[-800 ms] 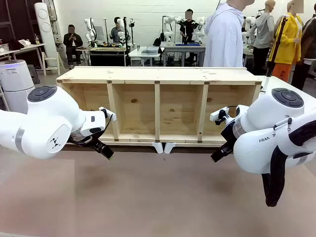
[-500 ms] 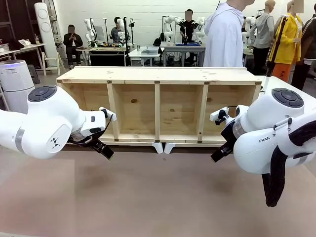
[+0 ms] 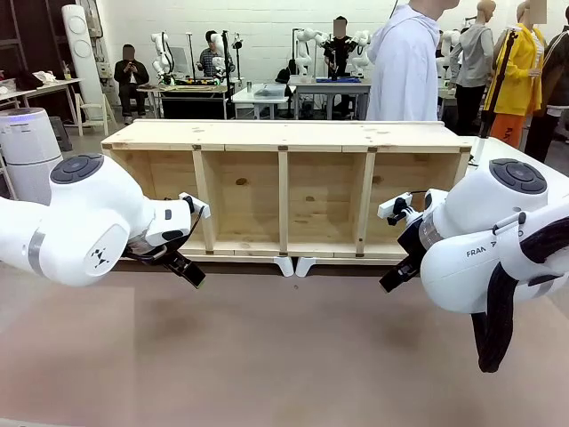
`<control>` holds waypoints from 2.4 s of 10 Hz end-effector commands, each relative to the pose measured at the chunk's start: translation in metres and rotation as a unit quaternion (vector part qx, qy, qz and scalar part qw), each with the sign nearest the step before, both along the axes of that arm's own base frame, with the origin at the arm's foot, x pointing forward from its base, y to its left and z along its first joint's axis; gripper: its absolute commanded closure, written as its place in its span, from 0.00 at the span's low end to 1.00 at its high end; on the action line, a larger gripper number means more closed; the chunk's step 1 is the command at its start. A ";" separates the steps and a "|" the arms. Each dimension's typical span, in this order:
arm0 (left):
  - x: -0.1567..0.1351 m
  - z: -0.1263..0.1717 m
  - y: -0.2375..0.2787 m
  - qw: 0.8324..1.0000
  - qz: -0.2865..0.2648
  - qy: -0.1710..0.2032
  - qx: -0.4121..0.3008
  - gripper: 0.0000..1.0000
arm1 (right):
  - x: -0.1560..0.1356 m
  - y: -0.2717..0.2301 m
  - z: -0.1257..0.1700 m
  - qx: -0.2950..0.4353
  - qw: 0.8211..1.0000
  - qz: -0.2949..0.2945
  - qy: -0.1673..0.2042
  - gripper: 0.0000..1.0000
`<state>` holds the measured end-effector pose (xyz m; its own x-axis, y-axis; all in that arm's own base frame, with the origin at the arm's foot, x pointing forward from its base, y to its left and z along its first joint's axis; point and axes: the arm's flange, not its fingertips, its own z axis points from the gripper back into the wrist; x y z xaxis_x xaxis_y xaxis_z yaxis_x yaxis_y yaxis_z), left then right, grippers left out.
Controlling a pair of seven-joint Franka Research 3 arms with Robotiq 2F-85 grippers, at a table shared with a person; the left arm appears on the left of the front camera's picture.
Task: Perform cable management.
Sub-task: When the cord part of the Power Cable appears at the lower middle area of the table and stops, grasp the cord part of the Power Cable.
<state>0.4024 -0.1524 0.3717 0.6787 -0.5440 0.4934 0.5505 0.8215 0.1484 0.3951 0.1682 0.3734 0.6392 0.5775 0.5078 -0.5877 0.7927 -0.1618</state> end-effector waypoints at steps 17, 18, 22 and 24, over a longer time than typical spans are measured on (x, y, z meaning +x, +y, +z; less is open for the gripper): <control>-0.190 0.096 0.129 0.977 0.143 -0.154 0.024 0.00 | -0.165 -0.093 0.149 0.002 0.986 -0.139 -0.091 0.00; -0.198 0.098 0.137 0.974 0.155 -0.166 0.013 0.00 | -0.171 -0.098 0.153 0.008 0.984 -0.149 -0.097 0.00; -0.116 0.240 0.131 0.975 0.149 -0.163 0.003 0.00 | -0.180 -0.107 0.154 0.022 0.978 -0.182 -0.095 0.00; -0.116 0.240 0.131 0.975 0.149 -0.163 0.003 0.00 | -0.150 -0.093 0.231 0.023 0.982 -0.158 -0.100 0.00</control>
